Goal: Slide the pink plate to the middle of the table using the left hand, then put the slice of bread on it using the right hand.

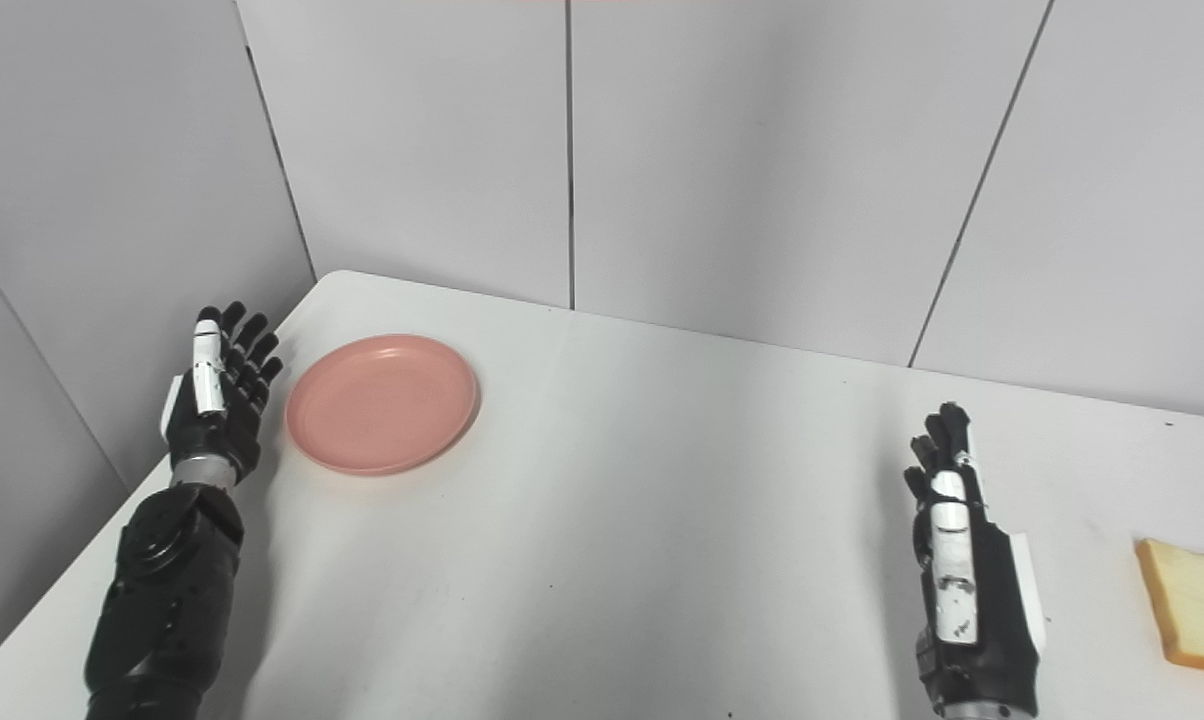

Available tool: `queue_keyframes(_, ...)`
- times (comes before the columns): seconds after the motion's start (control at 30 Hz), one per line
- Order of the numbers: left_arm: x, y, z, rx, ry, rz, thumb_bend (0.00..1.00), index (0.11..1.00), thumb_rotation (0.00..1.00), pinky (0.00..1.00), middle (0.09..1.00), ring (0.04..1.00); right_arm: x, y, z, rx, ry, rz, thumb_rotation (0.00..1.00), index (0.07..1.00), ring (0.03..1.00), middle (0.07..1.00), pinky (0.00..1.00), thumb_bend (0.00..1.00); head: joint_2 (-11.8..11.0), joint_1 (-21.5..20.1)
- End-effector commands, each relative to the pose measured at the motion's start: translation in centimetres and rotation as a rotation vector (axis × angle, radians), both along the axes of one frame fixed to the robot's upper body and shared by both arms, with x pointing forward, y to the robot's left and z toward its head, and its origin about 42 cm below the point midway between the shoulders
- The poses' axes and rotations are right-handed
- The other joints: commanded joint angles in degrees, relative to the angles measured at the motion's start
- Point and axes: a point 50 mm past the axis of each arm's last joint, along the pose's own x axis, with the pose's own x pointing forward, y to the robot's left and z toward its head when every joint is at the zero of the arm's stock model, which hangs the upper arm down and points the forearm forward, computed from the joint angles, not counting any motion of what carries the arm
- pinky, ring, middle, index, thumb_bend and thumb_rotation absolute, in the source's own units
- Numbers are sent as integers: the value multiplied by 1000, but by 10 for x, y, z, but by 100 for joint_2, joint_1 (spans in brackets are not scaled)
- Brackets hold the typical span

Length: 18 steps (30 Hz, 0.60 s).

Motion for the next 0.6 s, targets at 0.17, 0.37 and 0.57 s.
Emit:
queue_keyframes(0.17,13,10,19,28,-74,-6,473,921,1000,962,935,941,-1,3,18,6,-65,14,1000,1000,1000,1000,1000,147,38,-63)
queue_keyframes(0.37,17,5,6,-1,-46,-16,454,919,1000,941,928,934,-1,4,18,7,-59,12,1000,1000,1000,1000,1000,153,67,-112)
queue_keyframes(0.57,19,-3,-3,0,-29,-35,441,901,1000,921,918,928,1,2,15,16,-56,13,1000,1000,1000,1000,1000,165,99,-130)
